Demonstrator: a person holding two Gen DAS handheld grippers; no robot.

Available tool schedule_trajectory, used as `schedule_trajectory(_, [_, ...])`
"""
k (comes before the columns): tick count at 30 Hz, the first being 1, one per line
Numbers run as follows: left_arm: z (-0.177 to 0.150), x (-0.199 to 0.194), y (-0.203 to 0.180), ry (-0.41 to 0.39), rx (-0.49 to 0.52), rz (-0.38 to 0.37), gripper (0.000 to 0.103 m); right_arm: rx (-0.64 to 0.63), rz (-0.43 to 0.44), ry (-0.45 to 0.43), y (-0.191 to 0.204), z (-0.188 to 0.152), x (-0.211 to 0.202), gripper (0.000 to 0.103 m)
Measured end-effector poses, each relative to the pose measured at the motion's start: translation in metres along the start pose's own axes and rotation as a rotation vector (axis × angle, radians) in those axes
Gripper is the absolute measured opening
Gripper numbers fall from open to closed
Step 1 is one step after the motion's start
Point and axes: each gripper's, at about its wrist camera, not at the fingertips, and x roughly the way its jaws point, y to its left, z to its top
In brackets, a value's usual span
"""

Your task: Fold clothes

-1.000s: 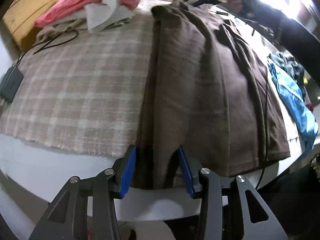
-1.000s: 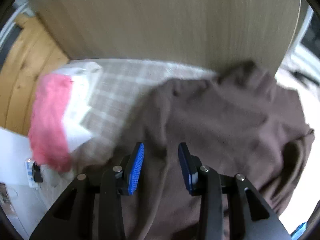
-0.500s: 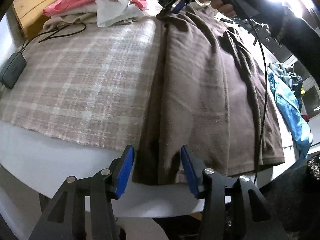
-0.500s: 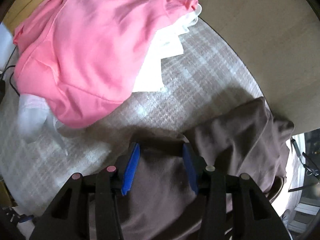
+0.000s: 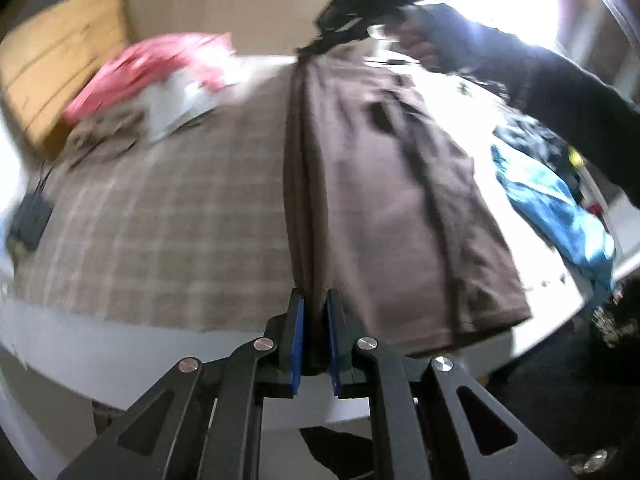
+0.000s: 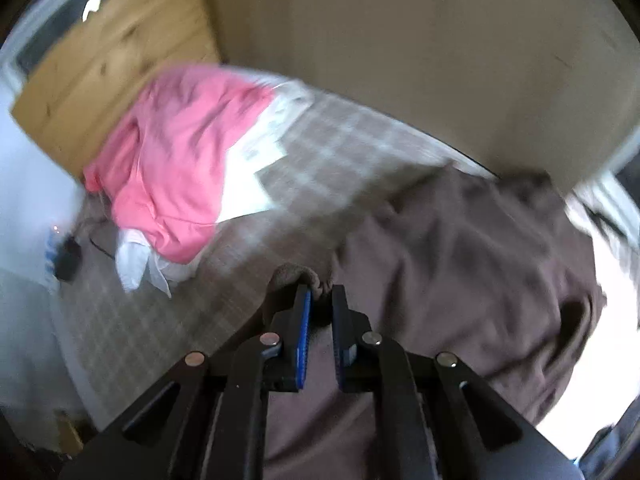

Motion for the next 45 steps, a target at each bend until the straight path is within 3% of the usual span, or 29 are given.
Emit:
schedule_trajectory(2, [0.004, 0.003, -0.026, 0.008, 0.043, -0.057, 0.011, 0.066, 0.022, -0.011, -0.029, -0.013, -0.007, 0.01])
schedule_trajectory(4, [0.007, 0.018, -0.046, 0.068, 0.038, -0.194, 0.023, 0.112, -0.06, 0.056, -0.06, -0.028, 0.005, 0.015])
schedule_trajectory(6, [0.005, 0.028, -0.065, 0.129, 0.077, -0.258, 0.021, 0.158, -0.139, 0.119, -0.09, -0.042, 0.016, 0.019])
schedule_trajectory(8, [0.002, 0.022, -0.073, 0.142, 0.135, -0.254, 0.021, 0.179, -0.153, 0.111, -0.101, -0.048, 0.005, 0.019])
schedule_trajectory(10, [0.003, 0.01, -0.065, 0.14, 0.117, -0.269, 0.025, 0.18, -0.145, 0.079, -0.103, -0.049, -0.01, 0.02])
schedule_trajectory(11, [0.005, 0.007, -0.058, 0.136, 0.102, -0.252, 0.026, 0.18, -0.142, 0.064, -0.103, -0.05, -0.017, 0.028])
schedule_trajectory(12, [0.007, 0.004, -0.05, 0.133, 0.087, -0.234, 0.028, 0.18, -0.138, 0.048, -0.104, -0.051, -0.024, 0.043])
schedule_trajectory(14, [0.011, -0.003, -0.035, 0.127, 0.059, -0.2, 0.028, 0.16, -0.107, 0.04, -0.093, -0.05, -0.031, 0.052])
schedule_trajectory(17, [0.011, -0.006, -0.016, 0.121, 0.037, -0.168, 0.028, 0.103, -0.048, 0.072, -0.066, -0.049, -0.02, 0.052])
schedule_trajectory(20, [0.009, -0.005, -0.006, 0.114, 0.01, -0.165, 0.028, 0.085, -0.126, 0.12, -0.053, -0.047, 0.011, 0.052])
schedule_trajectory(24, [0.01, 0.012, -0.028, 0.121, 0.06, -0.213, 0.029, 0.151, -0.057, 0.166, -0.061, -0.046, 0.033, 0.052])
schedule_trajectory(27, [0.011, 0.033, -0.054, 0.133, 0.112, -0.22, 0.041, 0.194, -0.02, 0.166, -0.069, -0.049, 0.033, 0.052])
schedule_trajectory(33, [0.002, 0.082, -0.086, 0.207, 0.246, -0.092, 0.044, 0.164, -0.025, 0.165, -0.069, -0.048, 0.038, 0.052])
schedule_trajectory(35, [-0.003, 0.09, -0.086, 0.201, 0.269, -0.072, 0.041, 0.144, -0.032, 0.164, -0.067, -0.049, 0.041, 0.045])
schedule_trajectory(36, [-0.004, 0.089, -0.085, 0.183, 0.274, -0.078, 0.037, 0.134, -0.036, 0.162, -0.065, -0.05, 0.042, 0.031])
schedule_trajectory(37, [-0.004, 0.089, -0.083, 0.176, 0.262, -0.083, 0.018, 0.125, -0.039, 0.16, -0.064, -0.05, 0.043, 0.026])
schedule_trajectory(38, [-0.001, 0.088, -0.076, 0.177, 0.221, -0.105, 0.007, 0.117, -0.042, 0.156, -0.063, -0.051, 0.043, 0.022])
schedule_trajectory(40, [0.006, 0.085, -0.062, 0.186, 0.127, -0.169, 0.005, 0.112, -0.042, 0.134, -0.063, -0.053, 0.037, 0.016])
schedule_trajectory(45, [0.011, 0.065, -0.074, 0.143, 0.153, -0.223, 0.006, 0.12, -0.04, 0.102, -0.074, -0.059, 0.01, 0.013])
